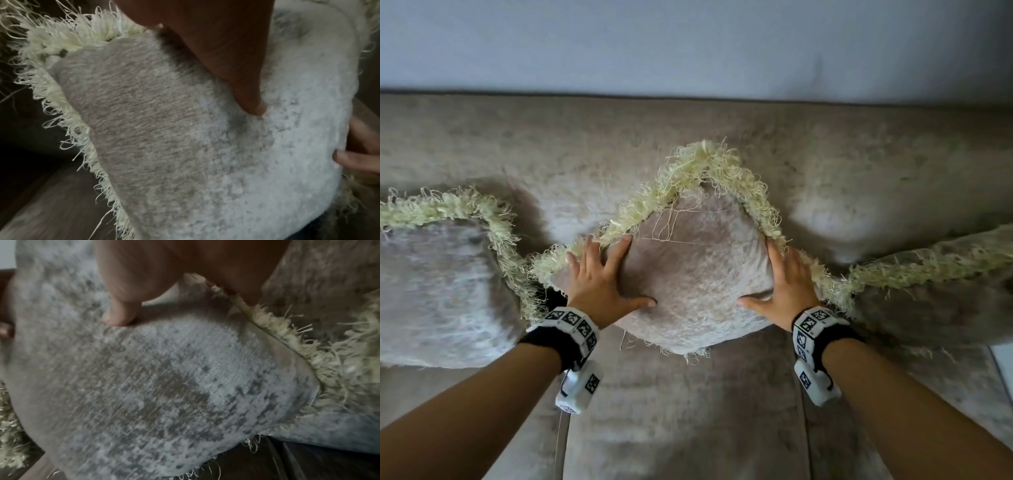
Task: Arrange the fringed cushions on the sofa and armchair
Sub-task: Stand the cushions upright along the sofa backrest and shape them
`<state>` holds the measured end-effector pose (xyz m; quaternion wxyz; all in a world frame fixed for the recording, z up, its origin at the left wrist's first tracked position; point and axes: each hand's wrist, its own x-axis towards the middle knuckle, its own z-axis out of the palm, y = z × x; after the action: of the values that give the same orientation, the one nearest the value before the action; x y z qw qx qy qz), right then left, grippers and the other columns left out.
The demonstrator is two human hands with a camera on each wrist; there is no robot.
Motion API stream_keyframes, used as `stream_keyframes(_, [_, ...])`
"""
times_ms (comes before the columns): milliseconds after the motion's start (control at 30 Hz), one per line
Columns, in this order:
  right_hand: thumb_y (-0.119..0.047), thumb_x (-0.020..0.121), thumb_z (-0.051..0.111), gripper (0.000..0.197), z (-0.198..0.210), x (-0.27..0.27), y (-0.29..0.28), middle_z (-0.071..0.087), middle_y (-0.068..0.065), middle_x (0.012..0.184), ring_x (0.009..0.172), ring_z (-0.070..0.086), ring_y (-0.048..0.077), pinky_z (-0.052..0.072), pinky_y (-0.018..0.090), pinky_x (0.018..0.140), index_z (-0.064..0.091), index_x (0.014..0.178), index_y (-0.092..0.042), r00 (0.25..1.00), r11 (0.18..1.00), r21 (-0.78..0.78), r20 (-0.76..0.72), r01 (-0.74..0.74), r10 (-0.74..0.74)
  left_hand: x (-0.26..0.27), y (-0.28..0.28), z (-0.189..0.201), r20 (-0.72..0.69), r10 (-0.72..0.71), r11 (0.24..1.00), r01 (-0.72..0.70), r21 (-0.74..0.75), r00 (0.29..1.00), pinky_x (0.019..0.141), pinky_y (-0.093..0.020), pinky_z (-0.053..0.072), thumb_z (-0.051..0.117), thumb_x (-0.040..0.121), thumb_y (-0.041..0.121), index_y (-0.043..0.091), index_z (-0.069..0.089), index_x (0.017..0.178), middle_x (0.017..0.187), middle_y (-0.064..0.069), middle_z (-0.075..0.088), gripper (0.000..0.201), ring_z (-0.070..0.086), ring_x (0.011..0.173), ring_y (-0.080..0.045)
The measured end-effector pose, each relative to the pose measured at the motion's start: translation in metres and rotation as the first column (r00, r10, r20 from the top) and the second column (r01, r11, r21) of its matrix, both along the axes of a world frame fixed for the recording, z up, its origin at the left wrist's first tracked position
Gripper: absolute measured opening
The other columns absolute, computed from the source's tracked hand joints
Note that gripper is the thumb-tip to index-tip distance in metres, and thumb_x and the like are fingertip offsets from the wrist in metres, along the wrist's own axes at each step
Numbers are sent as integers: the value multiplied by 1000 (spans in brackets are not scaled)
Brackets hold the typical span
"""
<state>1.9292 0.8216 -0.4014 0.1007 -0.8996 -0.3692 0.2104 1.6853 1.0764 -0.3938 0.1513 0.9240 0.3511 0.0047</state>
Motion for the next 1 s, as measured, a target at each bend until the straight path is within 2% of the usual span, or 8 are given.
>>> stream_keyframes(100, [-82, 57, 68, 134, -16, -5, 17, 14, 21, 154, 141, 16, 40, 18, 59, 116, -24, 144, -39, 999, 999, -6, -8, 35, -35, 11, 10, -1, -12, 4, 998, -4, -62, 1000, 113, -62, 17, 59, 35, 94, 31, 22, 149, 128, -23, 36, 135, 31, 127, -44])
stream_keyframes(167, [-83, 56, 68, 130, -24, -10, 18, 31, 20, 136, 122, 33, 38, 29, 57, 109, -12, 146, -35, 996, 998, 48, 79, 40, -44, 11, 11, -3, -25, -15, 1000, 15, -26, 1000, 103, -61, 33, 52, 37, 95, 26, 26, 146, 120, -20, 39, 132, 37, 115, -40])
stream_keyframes(267, [-86, 54, 65, 125, -18, -13, 15, 29, 10, 121, 111, 31, 29, 35, 48, 103, -1, 146, -34, 993, 998, 50, 109, 37, -43, 4, 11, -6, -7, -27, 999, 28, 29, 1000, 90, -59, 43, 44, 40, 98, 25, 28, 141, 106, -19, 44, 126, 45, 99, -39])
stream_keyframes(367, [-86, 54, 65, 124, -3, -17, 15, 25, 6, 118, 109, 27, 25, 33, 41, 99, -2, 146, -38, 995, 999, 23, 96, 37, -39, -3, 9, 5, 42, -3, 998, 1, 59, 999, 87, -58, 42, 41, 41, 99, 23, 33, 141, 104, -19, 43, 126, 45, 95, -38])
stream_keyframes(467, [-88, 52, 64, 124, 16, -24, 20, 25, 5, 114, 102, 25, 23, 34, 39, 92, -2, 145, -40, 987, 997, 69, 156, 17, -27, -15, 9, 26, 81, 77, 996, -80, 33, 994, 93, -58, 37, 45, 36, 97, 24, 32, 143, 108, -20, 39, 130, 41, 100, -38])
stream_keyframes(633, [-90, 53, 61, 122, 42, -28, 29, 25, 5, 116, 103, 27, 24, 37, 41, 91, -3, 145, -41, 982, 998, 45, 186, -37, 28, -31, 8, 45, 96, 148, 989, -148, -7, 984, 99, -60, 32, 35, 33, 105, 23, 31, 142, 113, -24, 38, 136, 39, 107, -41])
stream_keyframes(900, [-95, 48, 56, 124, 18, -20, 2, 34, 8, 112, 96, 30, 23, 34, 40, 90, 4, 145, -38, 974, 997, 16, 214, 77, -78, 1, -4, 32, 39, 47, 997, -50, 58, 998, 90, -58, 35, 31, 39, 104, 24, 34, 141, 107, -24, 41, 130, 42, 96, -40])
stream_keyframes(1000, [-97, 42, 56, 127, 13, -10, 1, 39, 11, 107, 91, 36, 26, 37, 40, 83, 14, 145, -35, 957, 987, 104, 249, 126, -148, 20, -7, 34, 93, 37, 997, -43, 71, 995, 89, -57, 35, 45, 38, 96, 27, 34, 140, 110, -25, 41, 123, 41, 98, -39])
